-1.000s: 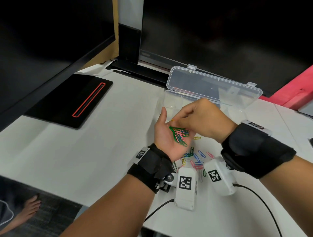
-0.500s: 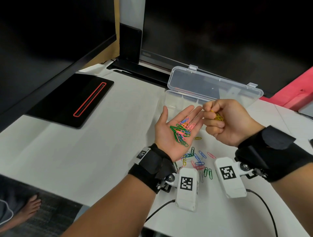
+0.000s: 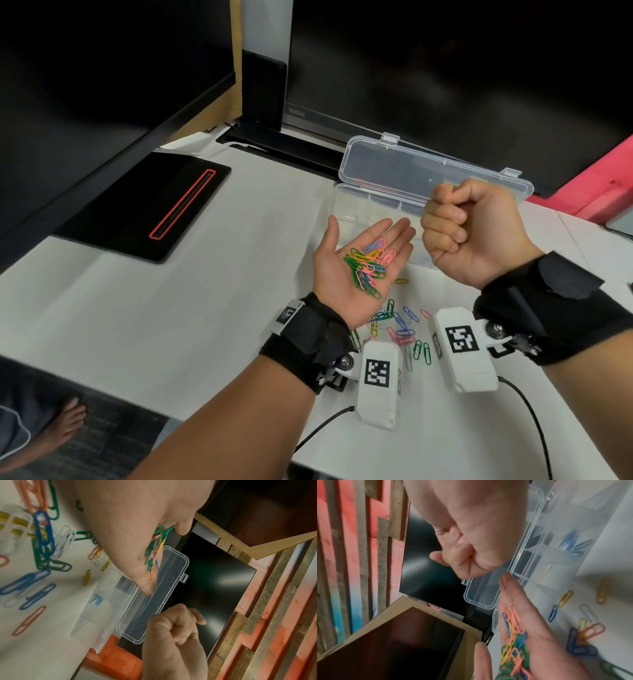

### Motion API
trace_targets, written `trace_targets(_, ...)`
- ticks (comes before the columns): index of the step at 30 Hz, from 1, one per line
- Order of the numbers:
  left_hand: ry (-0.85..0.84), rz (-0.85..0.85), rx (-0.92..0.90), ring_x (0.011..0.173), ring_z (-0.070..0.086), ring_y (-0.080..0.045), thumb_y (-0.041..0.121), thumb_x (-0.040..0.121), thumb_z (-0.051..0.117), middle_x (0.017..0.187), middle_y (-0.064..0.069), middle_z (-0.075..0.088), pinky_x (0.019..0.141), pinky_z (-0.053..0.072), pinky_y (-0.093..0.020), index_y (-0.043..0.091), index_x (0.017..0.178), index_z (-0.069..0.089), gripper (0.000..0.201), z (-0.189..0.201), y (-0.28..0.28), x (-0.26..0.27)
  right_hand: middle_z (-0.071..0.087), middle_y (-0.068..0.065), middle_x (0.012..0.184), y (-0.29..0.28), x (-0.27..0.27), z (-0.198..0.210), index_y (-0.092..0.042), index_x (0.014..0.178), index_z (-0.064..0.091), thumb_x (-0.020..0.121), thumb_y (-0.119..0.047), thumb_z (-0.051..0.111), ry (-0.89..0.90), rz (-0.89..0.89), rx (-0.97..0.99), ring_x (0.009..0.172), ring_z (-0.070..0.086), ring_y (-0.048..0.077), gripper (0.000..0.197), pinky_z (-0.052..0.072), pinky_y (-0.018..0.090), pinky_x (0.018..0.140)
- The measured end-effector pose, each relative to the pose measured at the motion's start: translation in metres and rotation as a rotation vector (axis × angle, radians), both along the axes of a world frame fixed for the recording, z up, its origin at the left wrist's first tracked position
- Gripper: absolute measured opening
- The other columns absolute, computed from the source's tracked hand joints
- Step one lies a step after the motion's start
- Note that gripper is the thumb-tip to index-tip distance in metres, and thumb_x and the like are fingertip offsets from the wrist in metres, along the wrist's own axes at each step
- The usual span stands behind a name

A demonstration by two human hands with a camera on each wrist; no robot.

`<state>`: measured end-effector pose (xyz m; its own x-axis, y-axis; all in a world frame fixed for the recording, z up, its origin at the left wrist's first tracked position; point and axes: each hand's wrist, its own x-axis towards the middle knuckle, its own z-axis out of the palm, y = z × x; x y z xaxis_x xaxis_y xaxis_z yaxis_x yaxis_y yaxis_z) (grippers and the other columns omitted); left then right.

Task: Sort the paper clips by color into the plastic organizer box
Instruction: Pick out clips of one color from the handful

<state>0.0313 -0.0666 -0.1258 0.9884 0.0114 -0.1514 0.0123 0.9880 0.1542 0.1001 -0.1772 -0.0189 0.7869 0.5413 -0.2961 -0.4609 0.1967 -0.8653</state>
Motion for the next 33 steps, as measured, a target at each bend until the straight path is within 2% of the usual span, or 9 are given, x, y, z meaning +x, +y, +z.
trace_targets(3,0.000,0.018,0.018,0.132,0.046,-0.038,0.056,0.096,0.040,0.138,-0.030,0.049,0.111,0.035,-0.044,-0.010,0.139,0.042,0.079,-0.002,0.001,0.002,0.029,-0.008,0.043,0.002,-0.002,-0.006,-0.015,0.063,0.057,0.083,-0.006,0.040,-0.304,0.078,-0.343,0.034,0.017,0.008,0.028,0.012,0.015,0.037)
trace_targets(6,-0.024,0.014,0.076,0.130,0.048,-0.034,0.060,0.096,0.035,0.142,-0.026,0.046,0.109,0.038,-0.040,-0.007,0.141,0.039,0.082,-0.004,0.001,0.003,0.072,-0.006,0.068,0.008,-0.015,-0.015,-0.021,0.072,0.074,0.084,0.000,0.057,-0.819,0.333,-0.727,0.049,0.060,0.012,0.029,0.049,0.025,0.049)
trace_targets(8,-0.019,-0.003,0.106,0.122,0.053,-0.034,0.062,0.094,0.035,0.136,-0.026,0.049,0.104,0.042,-0.038,-0.006,0.142,0.039,0.083,-0.006,0.001,0.003,0.076,-0.010,0.081,0.011,-0.020,-0.022,-0.036,0.074,0.075,0.081,-0.010,0.069,-0.999,0.422,-0.897,0.068,0.068,0.007,0.028,0.057,0.028,0.071)
trace_targets(11,-0.018,-0.015,0.120,0.113,0.053,-0.030,0.063,0.093,0.035,0.119,-0.022,0.055,0.099,0.041,-0.035,-0.006,0.133,0.050,0.081,-0.008,0.001,0.002,0.074,-0.015,0.084,0.017,-0.021,-0.032,-0.051,0.067,0.068,0.076,-0.028,0.074,-1.124,0.410,-1.022,0.074,0.067,0.003,0.026,0.057,0.032,0.074)
trace_targets(13,-0.024,-0.017,0.111,0.101,0.056,-0.026,0.063,0.094,0.033,0.103,-0.018,0.059,0.097,0.039,-0.032,-0.005,0.115,0.063,0.077,-0.009,0.000,0.003,0.074,-0.012,0.080,0.020,-0.019,-0.037,-0.044,0.074,0.073,0.074,-0.034,0.072,-1.153,0.365,-1.050,0.076,0.068,0.008,0.011,0.057,0.036,0.073)
trace_targets(18,-0.098,-0.043,0.132,0.113,0.053,-0.029,0.063,0.096,0.027,0.118,-0.022,0.057,0.117,0.020,-0.036,-0.007,0.114,0.065,0.082,-0.010,-0.001,0.002,0.076,-0.006,0.077,0.021,-0.016,-0.033,-0.028,0.078,0.078,0.079,-0.021,0.072,-1.024,0.320,-0.946,0.073,0.070,0.011,0.010,0.059,0.038,0.073)
trace_targets(25,-0.103,-0.044,0.149,0.101,0.060,-0.028,0.063,0.095,0.029,0.105,-0.020,0.061,0.099,0.040,-0.033,-0.005,0.106,0.069,0.080,-0.007,-0.002,0.002,0.075,-0.009,0.073,0.020,-0.016,-0.035,-0.029,0.083,0.079,0.077,-0.027,0.076,-1.050,0.325,-0.985,0.070,0.070,0.007,0.007,0.059,0.034,0.070)
trace_targets(31,-0.116,-0.048,0.150,0.113,0.056,-0.028,0.061,0.095,0.029,0.119,-0.022,0.059,0.109,0.033,-0.033,-0.007,0.117,0.064,0.079,-0.005,-0.002,0.000,0.075,-0.001,0.070,0.022,-0.018,-0.027,-0.020,0.077,0.078,0.079,-0.016,0.076,-0.902,0.276,-0.934,0.058,0.067,0.008,0.005,0.058,0.031,0.065)
trace_targets(33,-0.148,-0.040,0.121,0.116,0.058,-0.028,0.060,0.096,0.028,0.124,-0.024,0.059,0.110,0.036,-0.034,-0.010,0.124,0.058,0.081,-0.006,-0.002,0.001,0.074,0.006,0.070,0.020,-0.020,-0.020,-0.011,0.079,0.077,0.080,-0.010,0.076,-0.775,0.214,-0.807,0.049,0.062,0.005,0.002,0.052,0.022,0.053)
